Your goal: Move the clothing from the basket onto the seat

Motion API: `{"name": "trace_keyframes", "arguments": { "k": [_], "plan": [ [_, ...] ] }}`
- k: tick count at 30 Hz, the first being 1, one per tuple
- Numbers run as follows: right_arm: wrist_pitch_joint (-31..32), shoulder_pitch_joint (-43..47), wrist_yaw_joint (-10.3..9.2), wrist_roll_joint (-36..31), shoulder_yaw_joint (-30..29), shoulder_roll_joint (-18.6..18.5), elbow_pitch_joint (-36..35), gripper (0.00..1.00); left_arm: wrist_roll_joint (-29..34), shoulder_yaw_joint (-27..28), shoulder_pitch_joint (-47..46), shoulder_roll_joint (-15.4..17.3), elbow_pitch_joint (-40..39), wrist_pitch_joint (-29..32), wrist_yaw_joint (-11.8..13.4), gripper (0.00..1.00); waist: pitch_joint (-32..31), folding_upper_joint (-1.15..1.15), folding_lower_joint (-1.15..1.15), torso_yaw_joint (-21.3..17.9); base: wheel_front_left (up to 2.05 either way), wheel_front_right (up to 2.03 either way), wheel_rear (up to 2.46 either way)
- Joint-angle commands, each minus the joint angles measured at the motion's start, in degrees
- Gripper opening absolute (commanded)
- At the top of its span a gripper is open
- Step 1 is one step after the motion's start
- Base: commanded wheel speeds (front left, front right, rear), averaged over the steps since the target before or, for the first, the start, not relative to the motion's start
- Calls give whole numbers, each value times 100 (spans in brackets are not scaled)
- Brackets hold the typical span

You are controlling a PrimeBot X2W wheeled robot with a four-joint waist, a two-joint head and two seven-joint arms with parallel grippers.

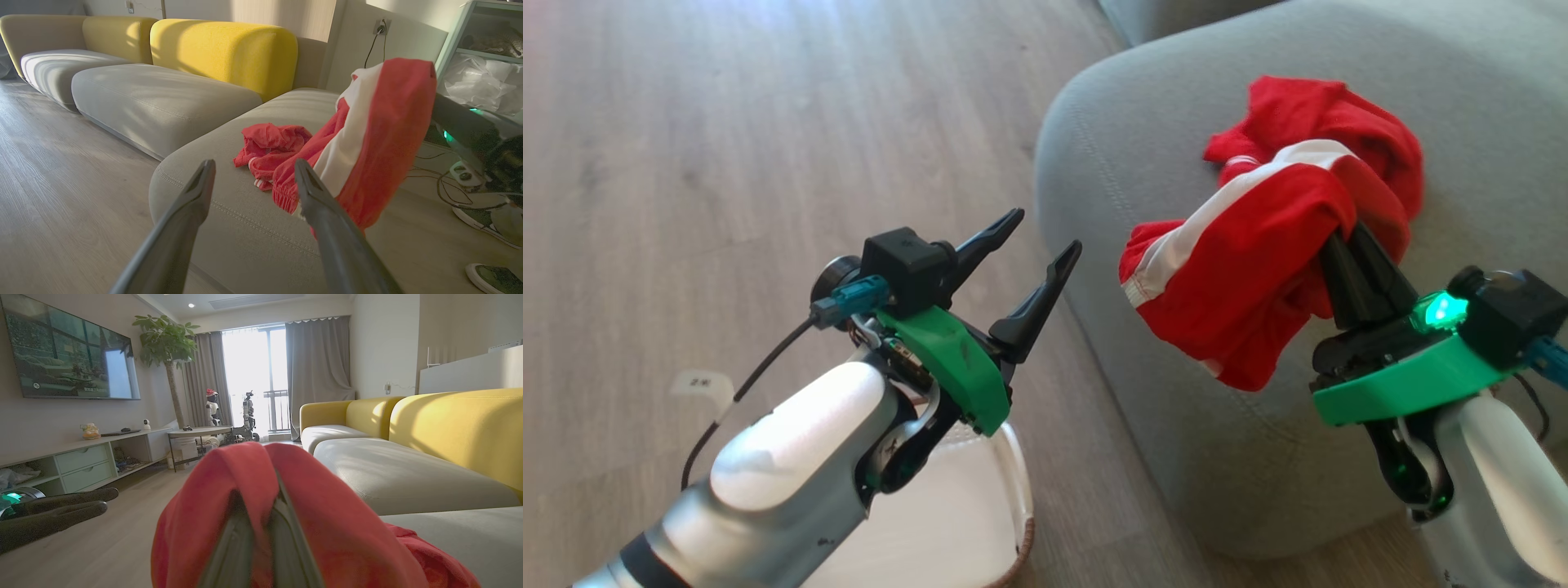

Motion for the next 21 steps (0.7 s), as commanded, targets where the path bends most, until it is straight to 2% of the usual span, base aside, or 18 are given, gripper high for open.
{"name": "trace_keyframes", "arguments": {
  "k": [1, 11, 21],
  "plan": [
    [-55, -43, -1, -52, 22, -77, -263, 0, 60, 224, -267, 171, -162, -57, 27, 100, 75, 0, 0, -203, 0, 0, 0],
    [-55, 322, -1, -147, -266, 34, -679, 0, 90, 157, -269, 180, -225, -71, 30, 100, 237, 0, 0, -855, 0, 0, 0],
    [-55, 580, -1, -250, -522, 229, -972, 0, 87, 128, -308, 160, -237, -64, 46, 100, 373, 0, 0, -1031, 0, 0, 0]
  ]
}}
